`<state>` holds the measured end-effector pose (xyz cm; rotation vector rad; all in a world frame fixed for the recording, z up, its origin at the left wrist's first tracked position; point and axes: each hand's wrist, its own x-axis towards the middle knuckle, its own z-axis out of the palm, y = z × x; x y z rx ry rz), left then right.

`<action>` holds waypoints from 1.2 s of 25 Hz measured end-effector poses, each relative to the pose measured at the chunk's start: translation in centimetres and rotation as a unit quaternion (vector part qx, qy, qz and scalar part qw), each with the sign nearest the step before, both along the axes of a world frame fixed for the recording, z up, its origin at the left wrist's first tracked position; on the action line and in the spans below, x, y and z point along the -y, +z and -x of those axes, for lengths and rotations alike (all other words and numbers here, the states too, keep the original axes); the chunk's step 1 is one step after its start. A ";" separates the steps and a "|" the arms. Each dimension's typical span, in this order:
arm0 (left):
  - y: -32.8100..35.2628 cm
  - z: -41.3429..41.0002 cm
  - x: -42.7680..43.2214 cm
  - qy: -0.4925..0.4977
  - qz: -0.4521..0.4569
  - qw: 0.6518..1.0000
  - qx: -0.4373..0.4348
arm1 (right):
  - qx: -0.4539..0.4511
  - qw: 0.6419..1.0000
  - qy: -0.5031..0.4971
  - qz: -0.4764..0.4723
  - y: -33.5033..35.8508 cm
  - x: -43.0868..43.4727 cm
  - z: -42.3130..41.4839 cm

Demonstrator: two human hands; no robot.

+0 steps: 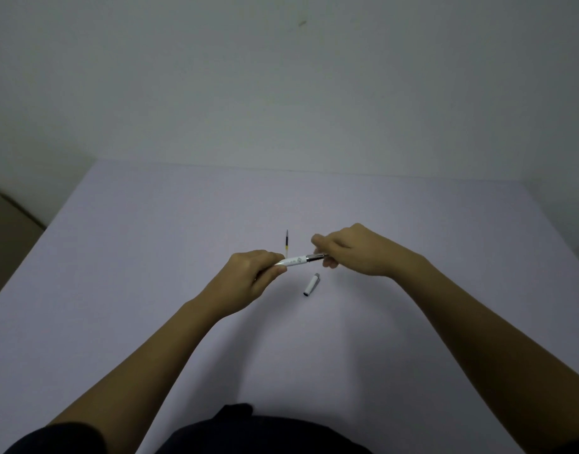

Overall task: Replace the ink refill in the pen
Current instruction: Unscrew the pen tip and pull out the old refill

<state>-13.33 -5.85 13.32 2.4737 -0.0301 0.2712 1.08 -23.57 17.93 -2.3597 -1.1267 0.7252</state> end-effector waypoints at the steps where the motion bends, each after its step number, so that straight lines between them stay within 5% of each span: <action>1: 0.0 0.0 0.0 -0.002 -0.003 1.000 -0.001 | -0.008 1.000 0.001 0.009 0.0 0.1 -0.1; 7: -0.2 -0.2 0.2 0.007 0.027 1.000 0.007 | -0.014 0.996 0.008 -0.092 0.4 0.3 -0.3; 12: -0.3 -0.2 0.5 0.001 0.035 0.999 0.016 | 0.004 0.999 -0.004 -0.040 0.0 0.5 -0.3; 17: -0.5 -0.3 0.8 0.036 0.055 0.997 0.037 | -0.038 0.988 -0.034 -0.142 0.1 0.6 0.1; 22: -0.4 -0.6 1.1 0.025 0.055 0.997 0.038 | -0.001 0.987 -0.097 -0.129 0.0 0.4 0.4; 27: -0.4 -0.5 0.8 0.044 0.053 0.997 0.045 | -0.105 0.973 -0.093 -0.181 0.5 0.5 0.3; 30: -0.3 -0.5 0.9 0.043 0.053 0.997 0.047 | -0.031 0.983 -0.114 -0.138 0.7 0.5 0.3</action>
